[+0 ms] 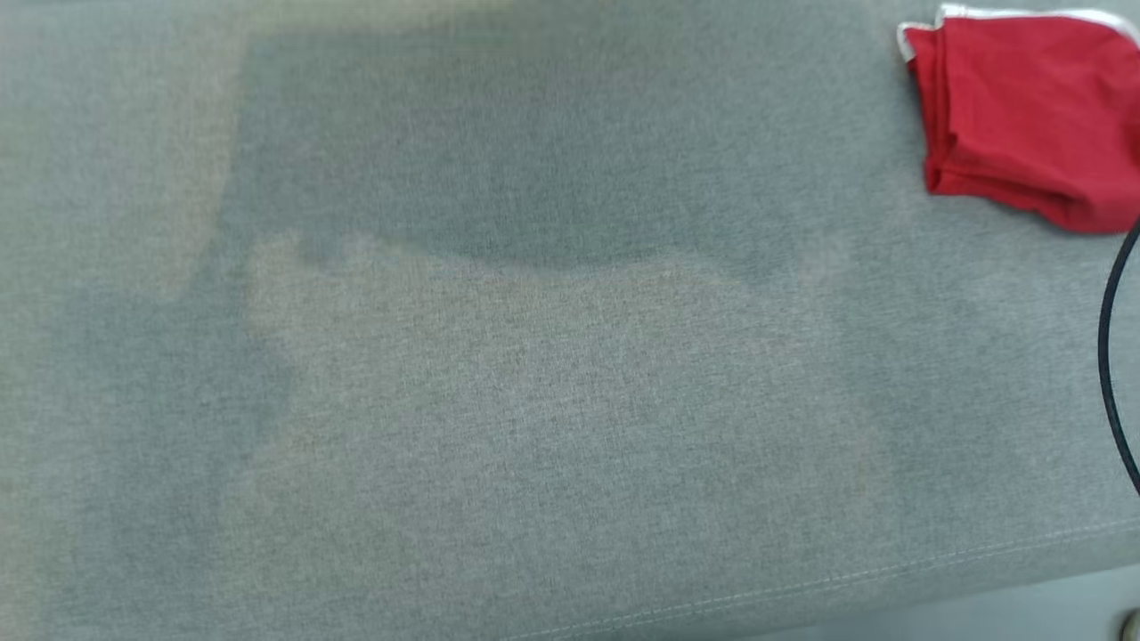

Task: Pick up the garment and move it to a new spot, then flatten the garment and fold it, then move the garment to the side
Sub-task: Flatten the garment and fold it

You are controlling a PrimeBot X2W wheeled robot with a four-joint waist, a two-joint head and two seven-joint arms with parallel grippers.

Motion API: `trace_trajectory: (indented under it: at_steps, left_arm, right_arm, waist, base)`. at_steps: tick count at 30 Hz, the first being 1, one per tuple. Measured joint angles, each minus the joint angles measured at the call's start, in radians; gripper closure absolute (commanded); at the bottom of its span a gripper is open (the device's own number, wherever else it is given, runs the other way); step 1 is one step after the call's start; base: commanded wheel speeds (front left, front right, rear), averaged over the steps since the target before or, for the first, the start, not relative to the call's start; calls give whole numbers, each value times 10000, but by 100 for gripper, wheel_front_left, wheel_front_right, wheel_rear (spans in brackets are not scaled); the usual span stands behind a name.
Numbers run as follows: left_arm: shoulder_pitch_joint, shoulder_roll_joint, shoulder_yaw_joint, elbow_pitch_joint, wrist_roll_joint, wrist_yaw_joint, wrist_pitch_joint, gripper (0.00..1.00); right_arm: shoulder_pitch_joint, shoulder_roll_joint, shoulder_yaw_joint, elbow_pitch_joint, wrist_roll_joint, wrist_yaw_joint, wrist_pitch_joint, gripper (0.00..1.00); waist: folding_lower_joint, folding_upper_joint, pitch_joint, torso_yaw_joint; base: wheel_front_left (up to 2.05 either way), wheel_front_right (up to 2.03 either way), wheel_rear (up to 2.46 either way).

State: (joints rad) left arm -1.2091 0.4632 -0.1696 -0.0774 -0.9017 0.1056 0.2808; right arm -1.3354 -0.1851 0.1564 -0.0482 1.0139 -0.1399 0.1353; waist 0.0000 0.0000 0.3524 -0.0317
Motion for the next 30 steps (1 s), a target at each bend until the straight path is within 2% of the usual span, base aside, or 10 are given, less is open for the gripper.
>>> trace_trajectory:
  at_steps: [3,5,8,11,13,15,18,24,29,30]
  left_arm:
    - [578,370,-911,56,548,-736,-17,100]
    - [1666,125,-1354,299,552,-968,-330,100]
    - [4034,-585,-2050,1177,600,-1308,-1066,100]
    - [6003,-775,-2362,1958,780,-1465,-1778,100]
    - [6279,-794,-2324,2178,798,-1519,-2127,100]
    - [6495,-857,-2291,2577,897,-1737,-2635,100]
    - [6665,-1001,-2194,3122,920,-1845,-3242,100]
    - [6927,-1127,-1902,4025,915,-1965,-4251,100]
    - [6992,-917,-1578,4575,865,-2075,-4811,100]
    - [7035,-853,-1563,4621,865,-2102,-4865,100]
  right_arm:
    - [329,219,500,309,0,73,15,100]
    - [1188,374,589,384,146,75,33,100]
    - [3486,337,602,907,240,73,-196,100]
    - [6074,408,794,1471,368,71,-359,100]
    - [6660,437,842,1517,372,128,-479,100]
    - [7463,523,769,1547,470,385,-853,100]
    - [8098,520,811,1540,558,886,-1181,100]
    - [8969,483,811,1467,696,1628,-1651,100]
    - [9561,71,1262,1220,481,2184,-1653,100]
    - [9692,-63,1367,1170,405,2197,-1626,100]
  waist:
    - [0,0,432,12]
    - [0,-1,715,-6]
    - [2,0,1135,-37]
    - [3,0,1492,-81]
    - [2,0,1592,-99]
    - [0,0,1756,-131]
    - [1,0,1825,-163]
    - [-1,0,1509,-119]
    - [-1,0,1095,-90]
    - [-1,0,1003,-90]
  base:
    - [0,0,0]
    - [0,0,0]
    - [0,0,0]
    - [0,0,0]
    - [0,0,0]
    - [0,0,0]
    - [0,0,0]
    - [0,0,0]
    - [0,0,0]
    - [0,0,0]
